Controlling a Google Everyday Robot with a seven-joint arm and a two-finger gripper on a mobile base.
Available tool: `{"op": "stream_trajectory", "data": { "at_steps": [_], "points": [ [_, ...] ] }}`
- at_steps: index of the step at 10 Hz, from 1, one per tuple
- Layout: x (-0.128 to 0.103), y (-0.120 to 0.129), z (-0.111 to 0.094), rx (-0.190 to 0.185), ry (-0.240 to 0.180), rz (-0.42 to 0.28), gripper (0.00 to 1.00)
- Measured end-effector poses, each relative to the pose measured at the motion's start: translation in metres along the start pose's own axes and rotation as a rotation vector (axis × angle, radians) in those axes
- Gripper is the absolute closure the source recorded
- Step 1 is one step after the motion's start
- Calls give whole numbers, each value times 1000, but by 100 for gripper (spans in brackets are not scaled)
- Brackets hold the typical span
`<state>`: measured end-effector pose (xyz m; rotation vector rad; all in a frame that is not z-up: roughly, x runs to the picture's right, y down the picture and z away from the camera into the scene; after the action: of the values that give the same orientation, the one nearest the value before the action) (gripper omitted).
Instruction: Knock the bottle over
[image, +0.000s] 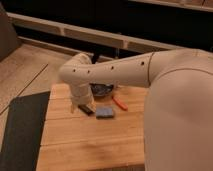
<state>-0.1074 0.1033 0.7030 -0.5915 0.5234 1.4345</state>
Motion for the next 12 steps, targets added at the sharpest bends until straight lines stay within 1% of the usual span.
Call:
{"op": "stream_trajectory", "data": {
  "at_steps": [4,5,6,7,8,10,11,12],
  "points": [
    [-3,-1,-3,3,-5,2,35],
    [-12,-8,-7,10,-18,14,35],
    [-33,-23,-17,22,-46,23,35],
    [-48,-32,-24,30,-63,26,35],
    [-68,-38,-31,41,-73,18,35],
    [-103,-32,-32,48,-77,-18,35],
    [-116,-22,-32,38,-80,-46,35],
    [-121,-18,-31,34,-79,-57,35]
  ]
}}
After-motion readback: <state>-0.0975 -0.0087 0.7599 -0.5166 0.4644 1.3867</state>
